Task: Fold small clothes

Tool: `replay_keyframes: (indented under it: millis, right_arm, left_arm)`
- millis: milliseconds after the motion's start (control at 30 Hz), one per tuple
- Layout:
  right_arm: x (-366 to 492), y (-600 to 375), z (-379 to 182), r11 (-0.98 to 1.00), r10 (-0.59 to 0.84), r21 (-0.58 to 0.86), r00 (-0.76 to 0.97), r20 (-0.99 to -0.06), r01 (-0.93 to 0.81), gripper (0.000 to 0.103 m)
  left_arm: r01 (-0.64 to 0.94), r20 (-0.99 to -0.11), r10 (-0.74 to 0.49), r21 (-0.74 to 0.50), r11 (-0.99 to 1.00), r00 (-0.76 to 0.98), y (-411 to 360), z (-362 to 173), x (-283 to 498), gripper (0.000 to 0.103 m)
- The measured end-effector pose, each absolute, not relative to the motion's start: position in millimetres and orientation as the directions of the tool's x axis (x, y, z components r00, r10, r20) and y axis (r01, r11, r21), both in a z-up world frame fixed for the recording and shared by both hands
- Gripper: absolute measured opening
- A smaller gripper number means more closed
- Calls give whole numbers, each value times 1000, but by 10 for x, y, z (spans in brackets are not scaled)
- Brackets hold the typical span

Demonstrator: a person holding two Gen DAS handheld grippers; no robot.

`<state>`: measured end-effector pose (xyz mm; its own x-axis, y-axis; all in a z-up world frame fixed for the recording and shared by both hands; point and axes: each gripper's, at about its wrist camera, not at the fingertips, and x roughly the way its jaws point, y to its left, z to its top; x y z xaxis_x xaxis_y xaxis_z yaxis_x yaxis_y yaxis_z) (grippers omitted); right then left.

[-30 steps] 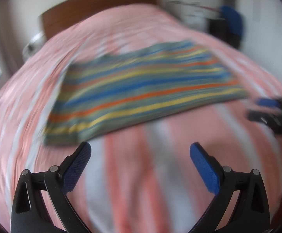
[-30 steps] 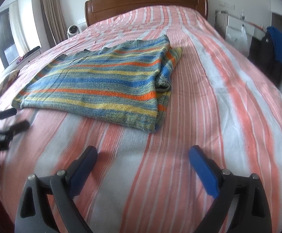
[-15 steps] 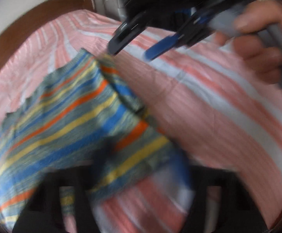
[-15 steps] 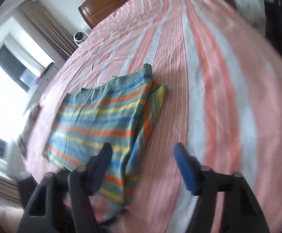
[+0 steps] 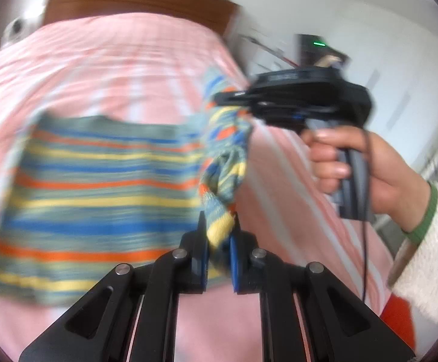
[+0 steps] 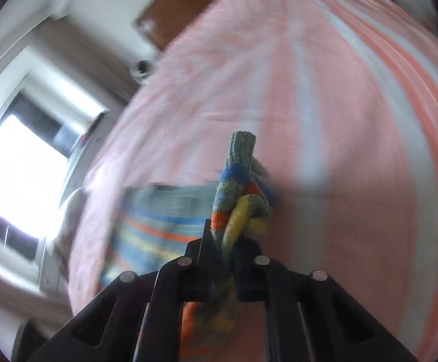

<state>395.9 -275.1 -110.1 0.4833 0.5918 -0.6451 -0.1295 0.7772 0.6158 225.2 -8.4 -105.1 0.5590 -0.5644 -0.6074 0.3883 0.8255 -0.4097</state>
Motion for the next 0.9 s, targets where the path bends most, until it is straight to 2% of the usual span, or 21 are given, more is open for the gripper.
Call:
replay_keyframes:
  millis: [100,233,267,300,367,400,433,500,600,700,733,767,800,833,900]
  right_arm:
    - [4089,-2104,-859,761,634,610,454,-626,-221,10]
    - [4337,-1225,-928,764,643,586,403,-651,-272,10]
    - [4405,-1026,-1003,765,641,584,392,-659,-270,10]
    - [4454,-886,-1077,763,645,588,386,-660,-270,11]
    - [4519,-650,-1248,727,683,632,365,-633,-266,22]
    - [4497,-599,-1305,711,699,655,353,-622,-256,40]
    - [4460,-559,-1357,687,721,685,344,-601,-242,49]
    - [4364,-579,-1343,653,750,714,346,-564,-251,49]
    - [4147,-788,-1182,692,716,662,397,-575,-288,49]
    - [3865,-1066,-983,759,650,555,448,-614,-339,49]
    - [3698,-1121,-904,776,631,505,460,-625,-379,49]
    - [3581,-1171,-870,777,628,480,460,-627,-407,49]
    - [3438,-1166,-852,770,634,459,451,-628,-443,49]
    - [3299,-1126,-872,751,651,451,430,-626,-482,49]
    - [3030,-1000,-1072,708,684,463,354,-638,-533,48]
  left_arm:
    - [276,-620,-508,-436,857,598,438,-1100,2315,9]
    - [156,-669,-425,-425,892,609,880,-1293,2361,10]
    - [133,-692,-392,-397,908,606,938,-1363,2305,15]
    - [103,-725,-340,-351,931,599,994,-1429,2310,26]
    - [72,-739,-324,-352,933,590,1080,-1475,2263,32]
    - [75,-726,-346,-379,923,594,1145,-1465,2205,38]
    - [81,-718,-353,-385,919,600,1189,-1429,2144,42]
    - [86,-705,-337,-366,927,624,1249,-1327,2064,66]
    - [113,-664,-357,-381,918,657,1241,-1202,2122,82]
    - [130,-683,-330,-328,936,651,1096,-1212,2300,82]
    - [106,-711,-272,-269,957,648,1040,-1269,2390,82]
    - [75,-732,-224,-231,970,644,1021,-1308,2432,75]
    - [8,-768,-140,-173,985,625,1057,-1418,2510,59]
    - [-21,-784,-110,-155,988,610,1104,-1468,2496,50]
    - [-65,-796,-145,-226,972,588,1340,-1587,2481,47]
